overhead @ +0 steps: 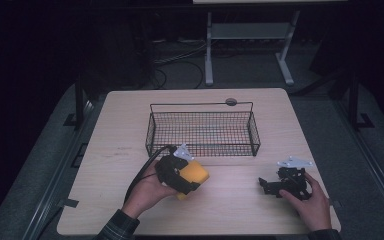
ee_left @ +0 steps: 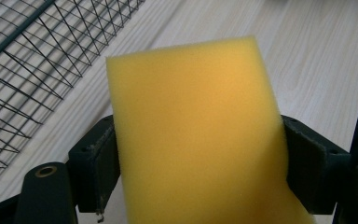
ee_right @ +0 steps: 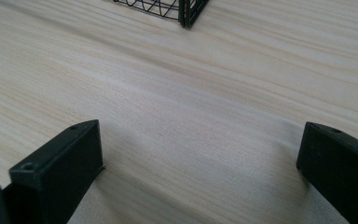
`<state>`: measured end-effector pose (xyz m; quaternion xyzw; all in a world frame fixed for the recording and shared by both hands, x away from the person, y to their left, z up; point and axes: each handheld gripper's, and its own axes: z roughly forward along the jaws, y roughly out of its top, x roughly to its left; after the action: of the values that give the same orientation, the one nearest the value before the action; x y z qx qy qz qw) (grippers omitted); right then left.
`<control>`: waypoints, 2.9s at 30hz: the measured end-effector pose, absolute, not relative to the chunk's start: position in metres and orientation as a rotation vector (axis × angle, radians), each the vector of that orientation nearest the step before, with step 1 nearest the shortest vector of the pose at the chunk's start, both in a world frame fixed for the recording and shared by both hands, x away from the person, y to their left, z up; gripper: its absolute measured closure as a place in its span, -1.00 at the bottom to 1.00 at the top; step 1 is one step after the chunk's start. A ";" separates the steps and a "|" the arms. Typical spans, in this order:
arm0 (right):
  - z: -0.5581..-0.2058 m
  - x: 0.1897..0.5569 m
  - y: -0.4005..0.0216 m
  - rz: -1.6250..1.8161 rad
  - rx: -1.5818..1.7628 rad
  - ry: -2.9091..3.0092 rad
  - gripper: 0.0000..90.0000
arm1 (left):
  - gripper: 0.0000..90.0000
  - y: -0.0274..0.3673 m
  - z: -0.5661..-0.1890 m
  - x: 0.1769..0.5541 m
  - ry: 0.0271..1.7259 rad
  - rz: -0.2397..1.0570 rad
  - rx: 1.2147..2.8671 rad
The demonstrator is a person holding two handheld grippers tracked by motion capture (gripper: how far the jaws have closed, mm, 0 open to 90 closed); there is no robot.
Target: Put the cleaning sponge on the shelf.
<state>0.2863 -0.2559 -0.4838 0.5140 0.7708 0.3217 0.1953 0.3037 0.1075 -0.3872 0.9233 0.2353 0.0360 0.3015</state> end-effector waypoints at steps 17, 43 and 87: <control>-0.484 0.286 -0.256 0.902 1.442 2.161 -1.00 | -0.53 0.107 -0.363 0.323 0.607 0.109 2.434; -0.484 0.286 -0.256 0.902 1.442 2.161 -1.00 | -0.53 0.108 -0.337 0.359 0.613 0.153 2.406; -0.484 0.286 -0.256 0.901 1.441 2.160 -1.00 | -0.53 0.137 -0.338 0.429 0.843 0.266 2.368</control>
<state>0.2863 -0.2559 -0.4837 0.5141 0.7708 0.3216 0.1952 0.4289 0.1372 -0.3385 0.8931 0.3180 0.1003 0.3020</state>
